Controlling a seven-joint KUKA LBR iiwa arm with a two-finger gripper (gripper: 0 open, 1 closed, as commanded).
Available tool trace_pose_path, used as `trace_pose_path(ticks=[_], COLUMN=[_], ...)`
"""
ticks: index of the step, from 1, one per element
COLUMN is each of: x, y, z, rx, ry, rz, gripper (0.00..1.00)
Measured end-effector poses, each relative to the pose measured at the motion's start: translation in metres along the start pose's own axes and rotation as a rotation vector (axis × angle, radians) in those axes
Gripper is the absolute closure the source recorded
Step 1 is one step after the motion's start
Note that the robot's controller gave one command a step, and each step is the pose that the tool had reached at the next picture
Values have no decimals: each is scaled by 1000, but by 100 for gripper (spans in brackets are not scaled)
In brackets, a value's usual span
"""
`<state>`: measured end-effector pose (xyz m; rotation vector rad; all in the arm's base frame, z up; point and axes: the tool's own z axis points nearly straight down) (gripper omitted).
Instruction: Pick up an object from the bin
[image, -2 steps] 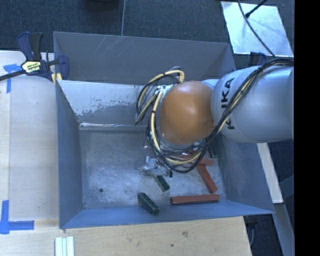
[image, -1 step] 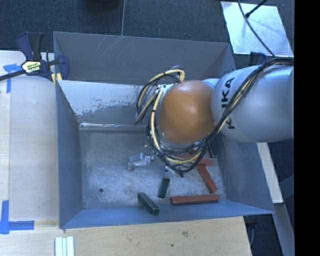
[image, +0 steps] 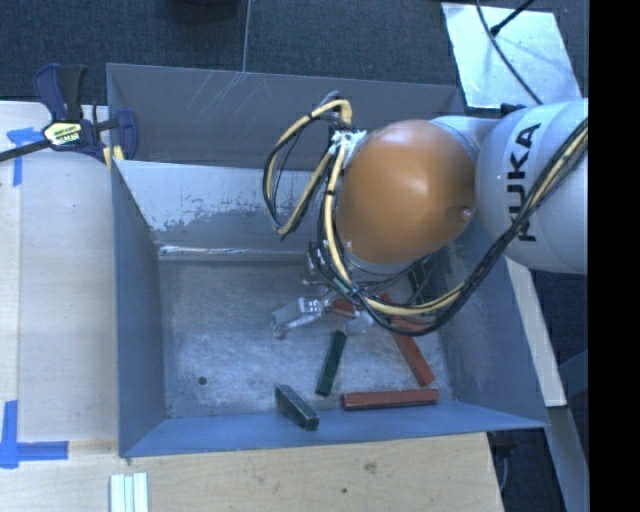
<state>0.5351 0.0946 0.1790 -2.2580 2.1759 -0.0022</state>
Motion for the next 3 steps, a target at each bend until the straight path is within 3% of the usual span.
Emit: trace_pose_path(ticks=[1,2,3], x=[58,57,19], y=[3,2,39], z=[97,95,-52], rx=[-10,-8,2], ry=[1,0,1], rz=[-374,-372,-359], gripper=[0,100,100])
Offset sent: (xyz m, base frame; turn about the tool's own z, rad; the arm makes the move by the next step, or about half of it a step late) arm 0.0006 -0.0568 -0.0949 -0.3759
